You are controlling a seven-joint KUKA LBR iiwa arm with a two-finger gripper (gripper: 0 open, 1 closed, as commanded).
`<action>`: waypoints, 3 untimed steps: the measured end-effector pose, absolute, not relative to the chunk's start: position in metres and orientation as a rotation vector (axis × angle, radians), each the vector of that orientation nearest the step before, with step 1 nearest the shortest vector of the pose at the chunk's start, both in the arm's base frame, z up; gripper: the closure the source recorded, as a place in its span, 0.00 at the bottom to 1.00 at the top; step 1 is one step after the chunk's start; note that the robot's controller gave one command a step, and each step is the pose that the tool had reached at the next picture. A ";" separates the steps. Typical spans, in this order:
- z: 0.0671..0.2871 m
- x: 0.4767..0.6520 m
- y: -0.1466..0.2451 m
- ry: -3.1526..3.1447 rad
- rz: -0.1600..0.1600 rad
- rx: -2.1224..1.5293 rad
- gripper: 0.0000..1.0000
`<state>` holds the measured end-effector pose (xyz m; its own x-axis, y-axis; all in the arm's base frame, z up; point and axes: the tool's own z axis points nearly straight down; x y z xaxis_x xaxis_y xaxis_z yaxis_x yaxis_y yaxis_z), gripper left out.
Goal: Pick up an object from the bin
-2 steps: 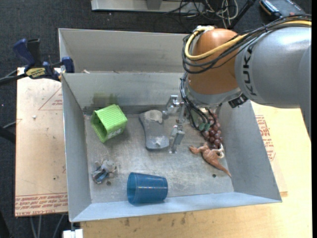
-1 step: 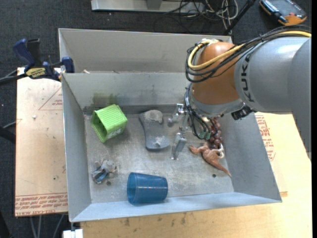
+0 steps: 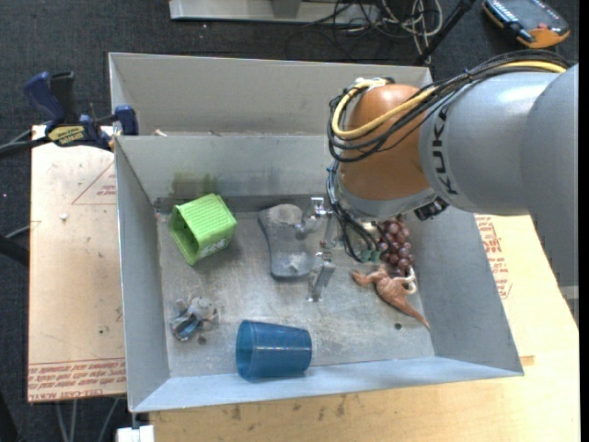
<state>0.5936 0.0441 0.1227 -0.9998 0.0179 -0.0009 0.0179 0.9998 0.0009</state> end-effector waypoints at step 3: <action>0.081 0.605 0.051 3.095 0.005 0.243 1.00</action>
Offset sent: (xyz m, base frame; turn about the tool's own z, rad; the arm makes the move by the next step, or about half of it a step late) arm 0.0011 0.0088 -0.0527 0.1339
